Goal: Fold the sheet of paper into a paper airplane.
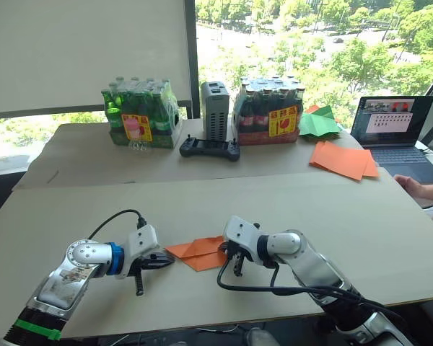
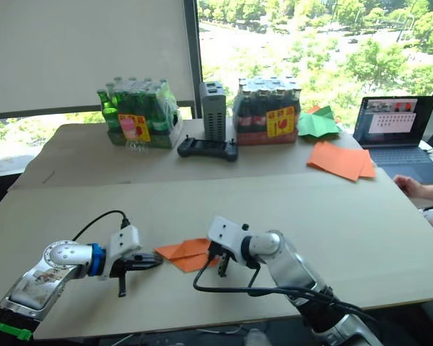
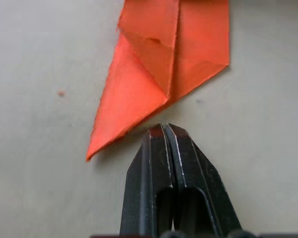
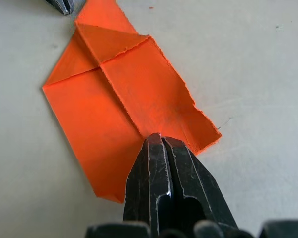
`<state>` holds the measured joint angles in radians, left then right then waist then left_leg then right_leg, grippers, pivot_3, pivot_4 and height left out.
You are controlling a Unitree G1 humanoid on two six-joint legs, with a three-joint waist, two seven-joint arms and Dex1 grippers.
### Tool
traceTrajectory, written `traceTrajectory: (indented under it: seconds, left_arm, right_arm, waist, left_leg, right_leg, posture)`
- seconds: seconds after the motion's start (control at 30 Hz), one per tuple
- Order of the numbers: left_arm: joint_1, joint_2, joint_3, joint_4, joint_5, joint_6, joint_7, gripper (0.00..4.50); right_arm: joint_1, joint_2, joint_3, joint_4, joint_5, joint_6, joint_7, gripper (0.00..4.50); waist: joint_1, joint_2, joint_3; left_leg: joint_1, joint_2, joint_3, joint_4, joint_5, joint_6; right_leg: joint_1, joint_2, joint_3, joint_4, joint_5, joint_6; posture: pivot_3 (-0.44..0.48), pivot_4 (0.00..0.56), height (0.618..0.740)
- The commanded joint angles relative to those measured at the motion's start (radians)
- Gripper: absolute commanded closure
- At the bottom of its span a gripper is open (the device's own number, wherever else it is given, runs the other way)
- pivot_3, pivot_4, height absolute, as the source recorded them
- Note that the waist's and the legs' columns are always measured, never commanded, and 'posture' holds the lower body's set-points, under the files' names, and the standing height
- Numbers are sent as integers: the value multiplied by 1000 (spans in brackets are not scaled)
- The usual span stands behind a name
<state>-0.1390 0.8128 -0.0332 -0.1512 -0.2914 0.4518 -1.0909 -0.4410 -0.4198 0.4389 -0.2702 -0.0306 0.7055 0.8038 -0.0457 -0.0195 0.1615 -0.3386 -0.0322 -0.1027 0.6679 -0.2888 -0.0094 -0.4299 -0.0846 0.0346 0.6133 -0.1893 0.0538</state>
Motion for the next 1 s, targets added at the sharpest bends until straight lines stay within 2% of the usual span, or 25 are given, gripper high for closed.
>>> traceTrajectory:
  seconds: [0.03, 0.1, 0.3, 0.5, 0.7, 0.8, 1.0]
  left_arm:
    - [-8, 17, 151, -102, -198, 144, -23, 4452]
    - [-2, 9, 171, -121, -252, 191, -26, 4452]
    - [45, -6, 163, -135, -299, 216, -25, 4452]
    - [73, -27, 159, -137, -294, 182, -13, 4452]
    - [90, -37, 157, -151, -295, 176, -2, 4452]
    - [97, -37, 159, -153, -296, 172, 0, 4452]
    - [107, -32, 165, -151, -296, 161, 1, 4452]
  right_arm:
    - [-32, 12, -120, -118, 109, 78, 17, 3566]
    - [-51, 11, -149, -115, 144, 106, 18, 2863]
    - [-112, 5, -162, -18, 181, 91, 32, 810]
    - [-153, 9, -140, 140, 199, 41, 73, 810]
    - [-162, 13, -160, 215, 282, 71, 169, 810]
    - [-164, 13, -167, 228, 301, 72, 177, 1670]
    - [-158, 12, -164, 233, 322, 70, 179, 3733]
  waist:
    - [3, -1, 2]
    - [4, -1, 2]
    - [2, -2, 2]
    - [2, -2, 2]
    - [1, -2, 2]
    - [1, -2, 2]
    - [2, -2, 2]
  left_leg:
    - [-4, 0, 0, 0, 0, 0]
    - [-11, -1, -1, 1, 1, -1]
    - [-13, -5, 1, 1, 0, -1]
    - [-13, -4, 1, 1, 1, -1]
    - [-13, -4, 1, 1, 1, -1]
    - [-13, -4, 1, 1, 1, -1]
    - [-13, -4, 1, 1, 1, -1]
  right_leg:
    - [-4, 0, 0, 0, 1, -1]
    - [-10, -1, 0, 1, 5, -9]
    - [-10, -5, 0, -2, 6, -9]
    - [-11, -5, 0, -1, 6, -9]
    - [-11, -5, 0, -1, 6, -9]
    - [-11, -5, 0, -1, 6, -9]
    - [-11, -5, 0, -1, 6, -9]
  posture:
    - [0, 150, 723]
    - [0, 150, 723]
    - [0, 150, 723]
    - [0, 150, 723]
    - [0, 150, 723]
    - [0, 150, 723]
    - [0, 150, 723]
